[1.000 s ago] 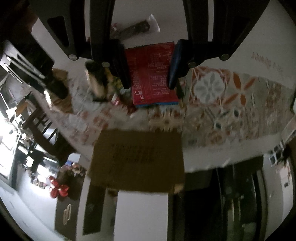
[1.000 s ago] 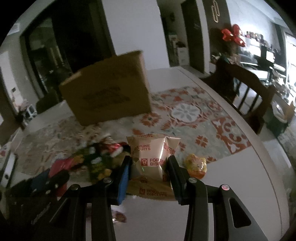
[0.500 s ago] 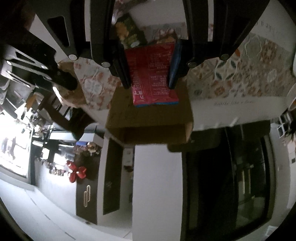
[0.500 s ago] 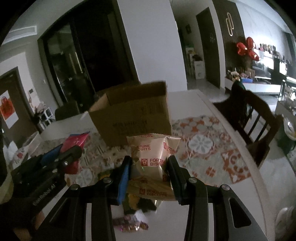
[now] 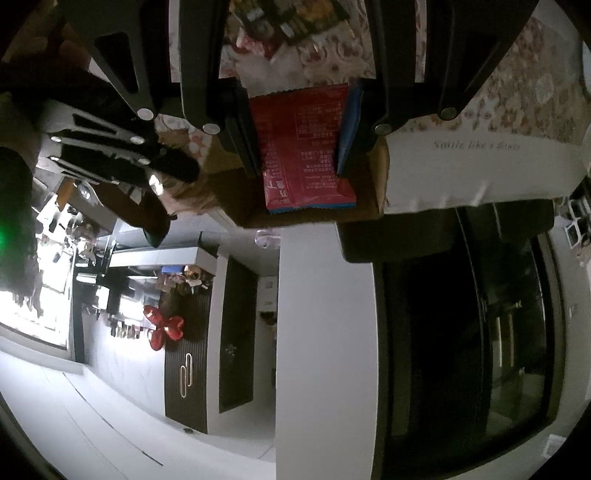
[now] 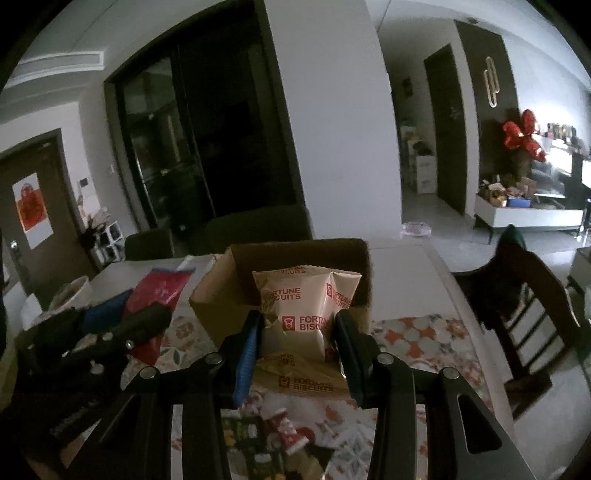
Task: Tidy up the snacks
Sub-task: 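Carry the red packet into the box with the left tool while the right tool carries the biscuit bag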
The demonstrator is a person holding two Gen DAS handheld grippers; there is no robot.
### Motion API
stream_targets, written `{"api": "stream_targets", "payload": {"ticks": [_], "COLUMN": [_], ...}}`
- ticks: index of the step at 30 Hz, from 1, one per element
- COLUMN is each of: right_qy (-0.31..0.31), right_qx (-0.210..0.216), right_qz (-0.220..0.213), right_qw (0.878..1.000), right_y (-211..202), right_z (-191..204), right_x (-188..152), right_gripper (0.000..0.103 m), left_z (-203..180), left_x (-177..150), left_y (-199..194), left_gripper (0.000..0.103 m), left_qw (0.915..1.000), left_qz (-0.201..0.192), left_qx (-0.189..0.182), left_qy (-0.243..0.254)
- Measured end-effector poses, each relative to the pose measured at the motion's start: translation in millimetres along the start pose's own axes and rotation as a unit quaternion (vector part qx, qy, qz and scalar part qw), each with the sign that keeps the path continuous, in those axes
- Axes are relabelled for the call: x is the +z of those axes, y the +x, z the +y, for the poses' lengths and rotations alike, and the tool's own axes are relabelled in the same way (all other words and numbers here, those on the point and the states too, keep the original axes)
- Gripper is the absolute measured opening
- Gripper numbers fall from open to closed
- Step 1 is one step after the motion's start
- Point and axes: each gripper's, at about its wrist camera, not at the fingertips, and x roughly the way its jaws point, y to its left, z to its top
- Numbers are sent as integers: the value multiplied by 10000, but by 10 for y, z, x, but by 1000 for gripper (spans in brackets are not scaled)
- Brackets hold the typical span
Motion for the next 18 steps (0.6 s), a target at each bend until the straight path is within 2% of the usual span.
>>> {"api": "stream_targets", "payload": {"ticks": [7, 12, 16, 18], "right_qy": [-59, -83, 16, 13], "right_qx": [97, 3, 12, -7], "right_qz": [170, 408, 636, 713], "right_qw": [9998, 9991, 9980, 9975], "right_y": [420, 795, 1034, 1136], "right_z": [-72, -146, -217, -233], "right_x": [311, 445, 455, 470], "right_gripper": [42, 42, 42, 42], "left_z": [151, 225, 317, 350], "left_x": [263, 297, 293, 274], "left_y": [581, 953, 1227, 1349], "left_gripper": [40, 40, 40, 41], "left_qw": [9989, 9972, 9940, 9925], "left_qz": [421, 728, 1025, 1156], "left_qx": [-220, -175, -333, -294], "left_qy": [-11, -9, -211, -276]}}
